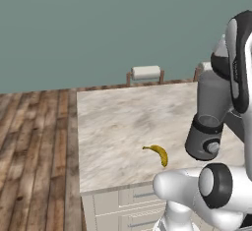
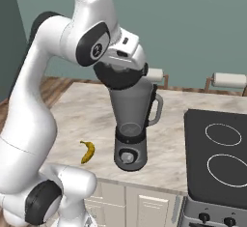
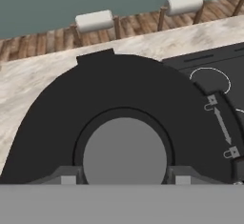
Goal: Open the blender lid, put the banana in the blender, close the lid, and start the blender.
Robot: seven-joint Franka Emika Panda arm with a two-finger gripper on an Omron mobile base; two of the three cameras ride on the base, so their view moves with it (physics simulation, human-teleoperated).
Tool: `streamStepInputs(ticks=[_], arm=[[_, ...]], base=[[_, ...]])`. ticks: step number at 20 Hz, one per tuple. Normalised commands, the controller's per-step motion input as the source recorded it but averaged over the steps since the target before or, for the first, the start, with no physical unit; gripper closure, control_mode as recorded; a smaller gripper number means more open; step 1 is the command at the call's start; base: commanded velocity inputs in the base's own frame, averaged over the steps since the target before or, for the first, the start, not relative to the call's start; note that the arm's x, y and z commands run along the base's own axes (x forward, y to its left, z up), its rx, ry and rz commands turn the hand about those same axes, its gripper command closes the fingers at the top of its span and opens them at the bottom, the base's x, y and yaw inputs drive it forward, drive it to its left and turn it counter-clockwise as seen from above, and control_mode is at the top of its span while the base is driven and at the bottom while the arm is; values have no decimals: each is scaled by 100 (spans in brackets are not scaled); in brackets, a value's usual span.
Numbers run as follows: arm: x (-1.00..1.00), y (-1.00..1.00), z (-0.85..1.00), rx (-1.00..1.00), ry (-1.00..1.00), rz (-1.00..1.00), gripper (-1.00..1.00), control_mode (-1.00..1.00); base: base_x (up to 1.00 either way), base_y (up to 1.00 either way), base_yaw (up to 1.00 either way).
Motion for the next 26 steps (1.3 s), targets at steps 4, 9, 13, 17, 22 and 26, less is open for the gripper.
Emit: streamStepInputs(ticks=[4, 9, 13, 17, 22, 26], arm=[[-74, 83, 0, 0, 0, 1, 100, -100], [-66, 99, 0, 0, 1, 0, 100, -100], [-42, 100, 0, 0, 4, 0, 100, -100], [-11, 100, -5, 0, 9, 0, 100, -100], [4, 100, -22, 0, 16, 0, 100, -100], [37, 85, -72, 0, 18, 4, 100, -100]], base=[[0, 0, 0], [0, 0, 0], [0, 0, 0], [0, 0, 0], [0, 0, 0], [0, 0, 0]])
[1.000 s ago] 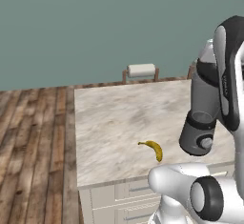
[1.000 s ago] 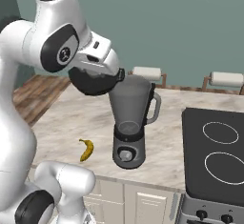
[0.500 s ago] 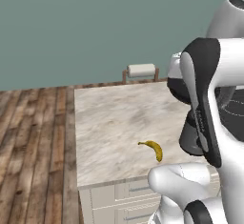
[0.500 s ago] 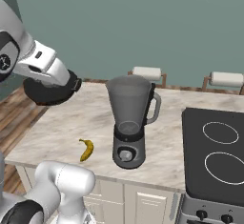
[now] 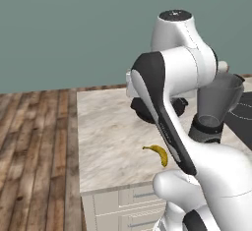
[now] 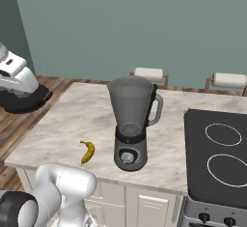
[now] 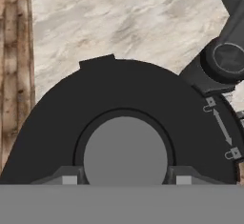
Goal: Open the blender lid, put the banana in the blender, close the lid, and start the blender.
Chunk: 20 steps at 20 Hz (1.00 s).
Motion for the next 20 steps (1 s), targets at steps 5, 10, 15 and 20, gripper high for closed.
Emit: streamStepInputs(ticks=[5, 10, 15, 20], arm=[[26, 44, -91, 0, 22, 3, 100, -100], [42, 24, -83, -3, 24, 0, 100, -100], [39, 7, -61, 0, 6, 0, 100, -100], [22, 11, -47, 0, -5, -6, 100, -100]], base=[[0, 0, 0], [0, 0, 0], [0, 0, 0], [0, 0, 0]])
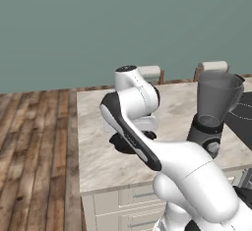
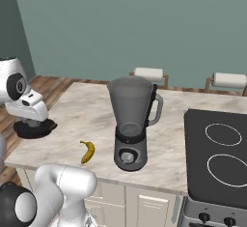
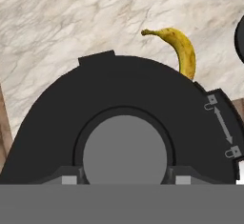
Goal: Open the blender lid, put the banana in the blender, close the lid, and start the blender.
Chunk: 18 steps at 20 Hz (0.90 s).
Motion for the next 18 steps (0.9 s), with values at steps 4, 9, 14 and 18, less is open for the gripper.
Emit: streamStepInputs(ticks=[4, 9, 14, 18], arm=[[5, 5, -50, 0, -11, -7, 100, -100], [19, 14, -37, 2, -5, -7, 100, -100], [34, 34, -21, 0, 0, -7, 100, -100], [36, 33, -16, 0, 0, -5, 100, -100]], base=[[0, 0, 0], [0, 0, 0], [0, 0, 0], [0, 0, 0]])
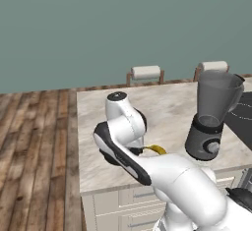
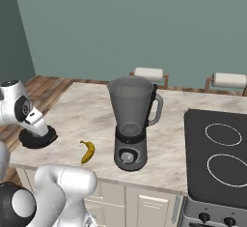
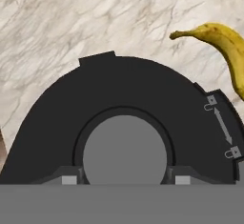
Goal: Open the blender lid, put the banana in the blender, close the lid, and start the blender.
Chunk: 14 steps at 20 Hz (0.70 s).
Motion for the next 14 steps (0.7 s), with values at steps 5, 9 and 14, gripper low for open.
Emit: streamStepInputs(ticks=[5, 9, 14], arm=[[36, 23, -21, 0, 0, -5, 100, -100], [41, 4, -27, 0, 0, -6, 100, -100], [39, 0, -30, 0, 0, -3, 100, -100]], base=[[0, 0, 0], [0, 0, 0], [0, 0, 0]])
